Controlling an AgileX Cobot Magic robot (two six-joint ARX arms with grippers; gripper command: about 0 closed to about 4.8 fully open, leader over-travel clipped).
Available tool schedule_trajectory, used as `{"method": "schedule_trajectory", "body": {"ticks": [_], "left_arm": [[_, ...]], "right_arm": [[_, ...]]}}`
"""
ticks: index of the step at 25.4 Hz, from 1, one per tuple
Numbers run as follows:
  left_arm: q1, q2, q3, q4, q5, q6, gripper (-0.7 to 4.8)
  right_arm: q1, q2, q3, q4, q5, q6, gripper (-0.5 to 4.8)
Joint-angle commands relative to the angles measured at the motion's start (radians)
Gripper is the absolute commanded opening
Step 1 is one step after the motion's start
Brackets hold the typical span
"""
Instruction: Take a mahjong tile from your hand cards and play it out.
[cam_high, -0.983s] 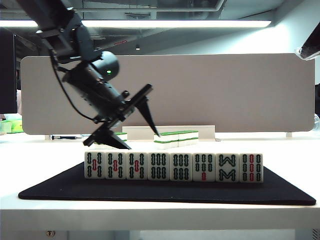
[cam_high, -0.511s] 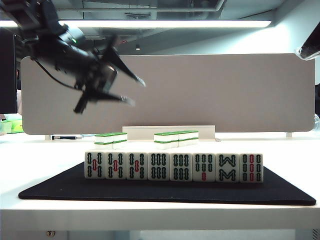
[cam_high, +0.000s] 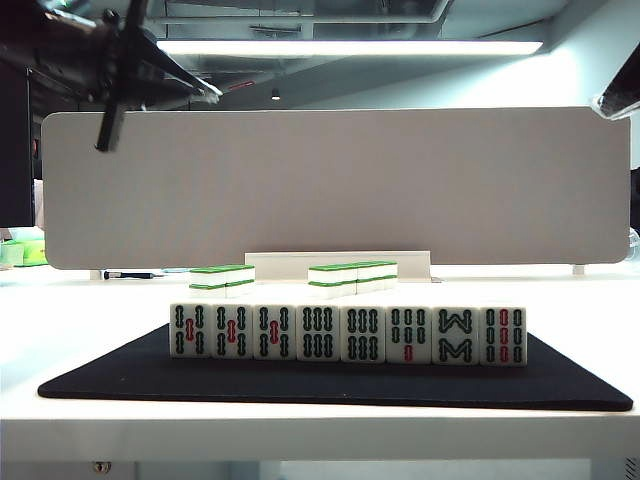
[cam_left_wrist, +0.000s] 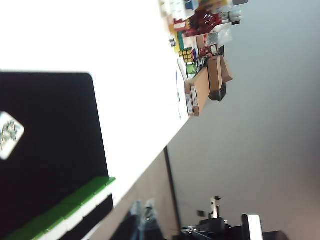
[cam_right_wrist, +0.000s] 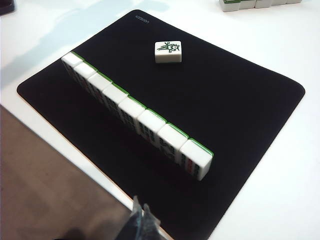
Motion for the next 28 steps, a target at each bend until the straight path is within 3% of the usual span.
{"method": "schedule_trajectory", "body": {"ticks": [1,4,9,13,15,21,28], "left_arm": [[0.005,-0.039,0.004,0.013,-0.034,0.103,-0.06],[0.007,-0.073,0.004,0.011,-0.098,0.176,-0.06],[0.007,-0.153,0.004,-0.022,-0.291,0.312,-0.06],[0.007,-0.202,0.004,-0.111,-0.496,0.446,-0.06],[0.006,-0.235,0.003,-0.185,-0.667,0.547,-0.06],[0.006,-0.320,0.003,-0.385,-0.967,0.621,-0.06],[0.006,-0.359,0.004,-0.420,-0.967,0.591,-0.06]], "right_arm": [[0.001,-0.002,0.004,0.025,0.006,0.000,-0.01],[0.001,-0.002,0.004,0.051,0.006,0.000,-0.01],[0.001,-0.002,0.004,0.092,0.006,0.000,-0.01],[0.001,-0.002,0.004,0.092,0.006,0.000,-0.01],[0.001,-0.002,0.004,0.092,0.006,0.000,-0.01],[0.001,-0.002,0.004,0.091,0.005,0.000,-0.01],[0.001,-0.002,0.004,0.090,0.005,0.000,-0.01]]}}
